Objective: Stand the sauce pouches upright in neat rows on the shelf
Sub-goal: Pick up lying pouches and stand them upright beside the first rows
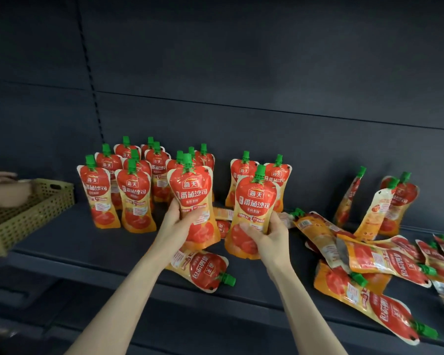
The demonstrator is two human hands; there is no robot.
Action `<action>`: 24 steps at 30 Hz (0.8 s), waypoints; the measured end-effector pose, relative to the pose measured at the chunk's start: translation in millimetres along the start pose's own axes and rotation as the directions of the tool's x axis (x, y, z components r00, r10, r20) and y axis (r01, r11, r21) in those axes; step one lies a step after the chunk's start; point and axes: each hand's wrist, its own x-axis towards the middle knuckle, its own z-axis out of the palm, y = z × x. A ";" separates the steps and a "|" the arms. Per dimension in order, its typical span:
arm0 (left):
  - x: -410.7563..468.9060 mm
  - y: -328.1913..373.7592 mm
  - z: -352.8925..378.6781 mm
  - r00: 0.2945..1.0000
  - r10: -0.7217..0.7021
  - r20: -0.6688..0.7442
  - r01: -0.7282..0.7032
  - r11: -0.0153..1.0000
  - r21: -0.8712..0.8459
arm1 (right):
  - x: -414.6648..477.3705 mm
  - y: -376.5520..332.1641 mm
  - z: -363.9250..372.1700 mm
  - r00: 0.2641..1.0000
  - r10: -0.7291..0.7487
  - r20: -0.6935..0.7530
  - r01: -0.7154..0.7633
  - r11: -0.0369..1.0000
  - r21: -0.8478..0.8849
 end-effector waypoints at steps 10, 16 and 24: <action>61.5 -10.6 -10.8 0.993 0.113 0.036 -0.118 0.975 0.186 | 36.7 11.2 4.9 0.977 -0.018 -0.211 0.006 0.998 -0.059; 101.1 -17.2 13.7 0.974 0.173 0.143 -0.202 0.955 0.218 | 65.0 9.1 -6.3 0.962 -0.060 -0.266 0.033 0.994 -0.105; 133.3 -35.1 38.5 0.973 0.160 0.165 -0.201 0.941 0.274 | 113.5 21.3 -20.7 0.980 -0.036 -0.195 0.008 0.989 -0.144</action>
